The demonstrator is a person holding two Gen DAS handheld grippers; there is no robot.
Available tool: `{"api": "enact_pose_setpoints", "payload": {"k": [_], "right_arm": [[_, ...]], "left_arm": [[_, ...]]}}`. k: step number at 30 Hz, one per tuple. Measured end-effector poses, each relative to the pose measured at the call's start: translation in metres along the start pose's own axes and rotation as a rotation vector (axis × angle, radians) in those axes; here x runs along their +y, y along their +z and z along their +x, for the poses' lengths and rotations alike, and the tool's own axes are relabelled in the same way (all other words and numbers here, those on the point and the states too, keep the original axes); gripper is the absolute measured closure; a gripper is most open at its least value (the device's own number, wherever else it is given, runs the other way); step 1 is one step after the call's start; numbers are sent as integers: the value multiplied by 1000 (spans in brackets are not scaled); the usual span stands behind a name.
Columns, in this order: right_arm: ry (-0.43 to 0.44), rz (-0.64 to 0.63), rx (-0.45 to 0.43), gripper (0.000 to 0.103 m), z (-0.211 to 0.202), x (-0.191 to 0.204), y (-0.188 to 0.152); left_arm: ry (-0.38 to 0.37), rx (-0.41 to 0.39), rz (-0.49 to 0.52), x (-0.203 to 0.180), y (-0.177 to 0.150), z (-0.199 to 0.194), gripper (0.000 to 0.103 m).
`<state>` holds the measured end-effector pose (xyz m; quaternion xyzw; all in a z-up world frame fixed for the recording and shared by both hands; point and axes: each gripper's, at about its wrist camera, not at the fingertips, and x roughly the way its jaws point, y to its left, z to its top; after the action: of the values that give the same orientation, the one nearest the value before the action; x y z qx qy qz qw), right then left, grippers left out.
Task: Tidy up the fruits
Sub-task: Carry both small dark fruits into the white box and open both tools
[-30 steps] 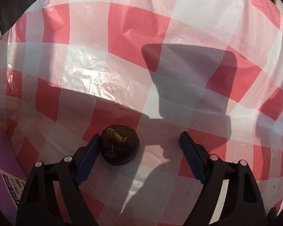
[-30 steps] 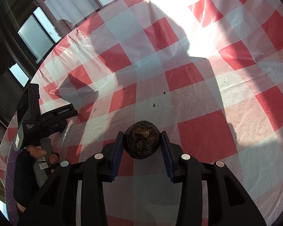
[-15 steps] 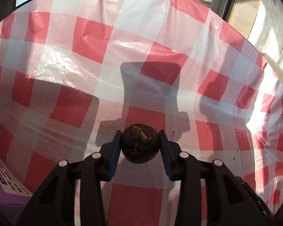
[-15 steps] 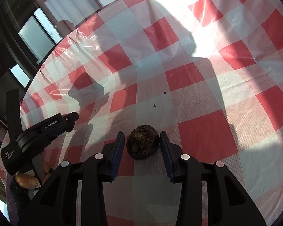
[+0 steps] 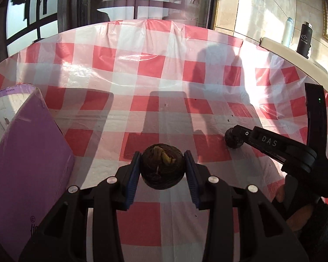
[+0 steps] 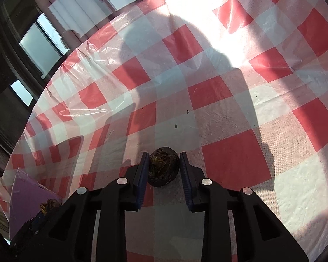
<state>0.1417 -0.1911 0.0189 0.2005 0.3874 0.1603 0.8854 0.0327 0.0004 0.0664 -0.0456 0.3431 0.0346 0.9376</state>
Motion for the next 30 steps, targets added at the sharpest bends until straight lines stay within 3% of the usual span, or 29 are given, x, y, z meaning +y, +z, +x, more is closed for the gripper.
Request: {"api": "enact_pose_setpoints", "payload": {"k": [7,15,20,24,27,30], "right_arm": [[95,-49,-121,75,-33,8,-10],[152,-40,-194,75,-84,34,-66],[223,-103,-198,75,-105,77,-84],[286,-185,-217,75,-121,126,-89],[325,-259,-199,75,-125,163,-96],[355,-347,-161,75,-124,203,-110]], "left_arm": [[-22,-54,8,12,-26,-55,63],[-68,-145,-53,60,-33,-116,63],[-51,-204,-97,96,-33,-151,63],[-44,-198,-158,129,-34,-169,63],[4,-196,-178,150,-36,-184,63],[110,-161,-178,173,-36,-186,63]]}}
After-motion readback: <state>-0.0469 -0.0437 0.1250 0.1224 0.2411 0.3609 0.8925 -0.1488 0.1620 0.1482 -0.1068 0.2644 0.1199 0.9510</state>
